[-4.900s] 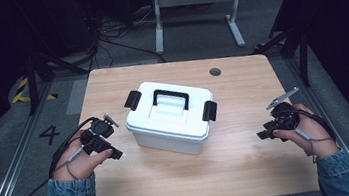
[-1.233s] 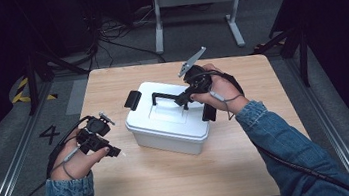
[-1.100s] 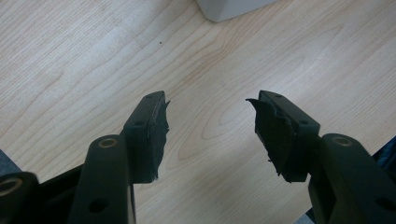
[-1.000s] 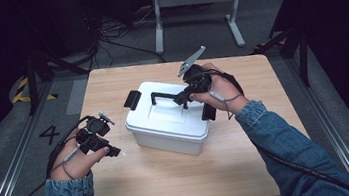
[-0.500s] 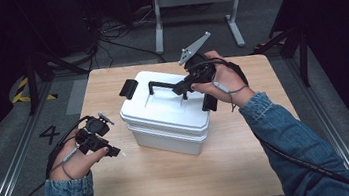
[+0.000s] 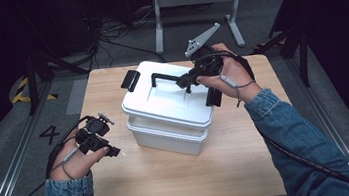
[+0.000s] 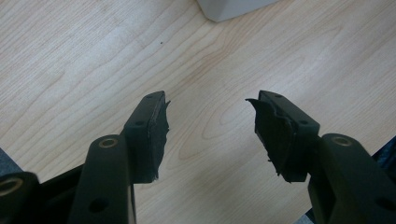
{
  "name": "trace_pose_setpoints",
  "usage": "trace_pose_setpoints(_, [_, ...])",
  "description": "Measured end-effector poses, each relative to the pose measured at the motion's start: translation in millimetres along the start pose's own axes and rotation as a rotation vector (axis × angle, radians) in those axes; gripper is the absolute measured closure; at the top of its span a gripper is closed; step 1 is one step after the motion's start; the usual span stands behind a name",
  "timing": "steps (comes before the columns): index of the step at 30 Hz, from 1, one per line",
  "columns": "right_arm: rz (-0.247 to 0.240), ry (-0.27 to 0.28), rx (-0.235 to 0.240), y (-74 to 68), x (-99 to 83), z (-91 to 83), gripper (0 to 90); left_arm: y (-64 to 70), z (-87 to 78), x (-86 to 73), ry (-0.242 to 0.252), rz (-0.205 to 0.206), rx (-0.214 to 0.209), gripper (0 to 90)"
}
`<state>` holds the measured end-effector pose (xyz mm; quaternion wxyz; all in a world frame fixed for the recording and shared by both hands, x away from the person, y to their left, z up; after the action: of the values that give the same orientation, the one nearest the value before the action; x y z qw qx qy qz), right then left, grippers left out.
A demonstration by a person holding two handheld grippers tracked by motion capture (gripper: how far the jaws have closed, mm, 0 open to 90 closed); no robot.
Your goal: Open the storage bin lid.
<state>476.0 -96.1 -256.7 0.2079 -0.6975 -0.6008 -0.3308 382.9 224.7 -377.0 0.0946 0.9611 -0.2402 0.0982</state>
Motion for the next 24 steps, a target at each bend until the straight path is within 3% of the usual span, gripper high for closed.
trace_pose_setpoints(8, [0.017,-0.006,-0.031,6.2,-13.0,-16.4,84.4,0.2,0.4,1.2,-0.006,-0.001,-0.002,44.9])
trace_pose_setpoints(16, [0.071,-0.011,-0.098,19.3,-37.8,-51.0,84.4,1.8,2.3,4.5,-0.014,0.017,0.010,44.9])
trace_pose_setpoints(24, [0.116,-0.016,-0.148,28.4,-59.1,-79.0,84.4,2.0,2.5,3.1,-0.012,0.008,0.006,44.9])
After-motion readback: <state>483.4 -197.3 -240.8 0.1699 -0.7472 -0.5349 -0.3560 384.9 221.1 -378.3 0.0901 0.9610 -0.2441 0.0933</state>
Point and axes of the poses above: each handheld gripper's, and its own axes: z roughly forward along the jaws, x roughly out of its top, y roughly to its right, the point moved 2 cm from there along z, roughly forward along the jaws, and after that the axes turned 11 degrees about -z, right-handed, at the moved point
